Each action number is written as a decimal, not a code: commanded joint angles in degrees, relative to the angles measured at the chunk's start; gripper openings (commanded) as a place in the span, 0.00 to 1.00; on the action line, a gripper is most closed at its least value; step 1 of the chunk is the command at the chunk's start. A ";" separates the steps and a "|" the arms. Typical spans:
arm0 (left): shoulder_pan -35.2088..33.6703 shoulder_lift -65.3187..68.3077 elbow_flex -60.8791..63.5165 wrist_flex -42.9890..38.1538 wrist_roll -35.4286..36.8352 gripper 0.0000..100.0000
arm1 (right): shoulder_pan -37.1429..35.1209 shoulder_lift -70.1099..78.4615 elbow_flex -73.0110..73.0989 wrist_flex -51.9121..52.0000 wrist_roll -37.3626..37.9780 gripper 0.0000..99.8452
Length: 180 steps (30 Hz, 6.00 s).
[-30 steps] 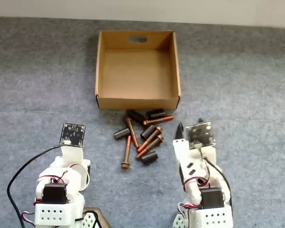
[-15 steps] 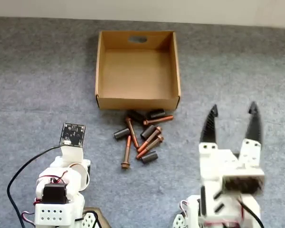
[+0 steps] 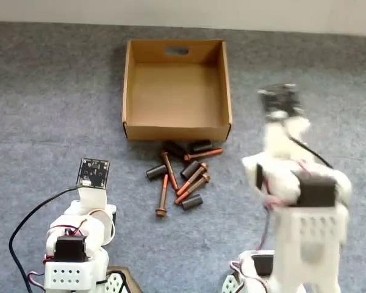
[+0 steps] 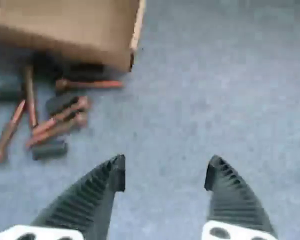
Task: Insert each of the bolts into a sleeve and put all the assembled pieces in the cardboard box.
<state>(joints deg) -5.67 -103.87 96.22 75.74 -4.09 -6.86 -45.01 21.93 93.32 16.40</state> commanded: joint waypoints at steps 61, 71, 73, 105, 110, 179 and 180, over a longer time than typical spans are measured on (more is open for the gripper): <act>-4.70 -0.40 0.92 -0.53 0.00 0.01 | -32.57 36.53 31.69 -40.31 17.49 0.29; -4.70 -0.40 0.92 -0.53 0.00 0.01 | -32.40 24.75 26.77 -26.15 23.30 0.22; -4.70 -0.40 0.92 -0.53 0.00 0.01 | -31.87 22.29 25.01 -26.42 23.21 0.21; -4.70 -0.40 0.92 -0.53 0.00 0.01 | -35.21 41.01 18.15 -29.32 24.97 0.34; -4.70 -0.40 0.92 -0.53 0.00 0.01 | -34.86 43.30 18.07 -27.38 24.79 0.18; -4.70 -0.40 0.92 -0.53 0.00 0.01 | -33.54 43.47 12.62 -28.62 7.82 0.08; -4.70 -0.40 0.92 -0.53 0.00 0.01 | -32.84 43.38 12.62 -28.53 7.82 0.08</act>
<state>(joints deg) -9.89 -103.87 96.22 75.74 -4.09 -42.55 -1.23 36.35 63.96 24.13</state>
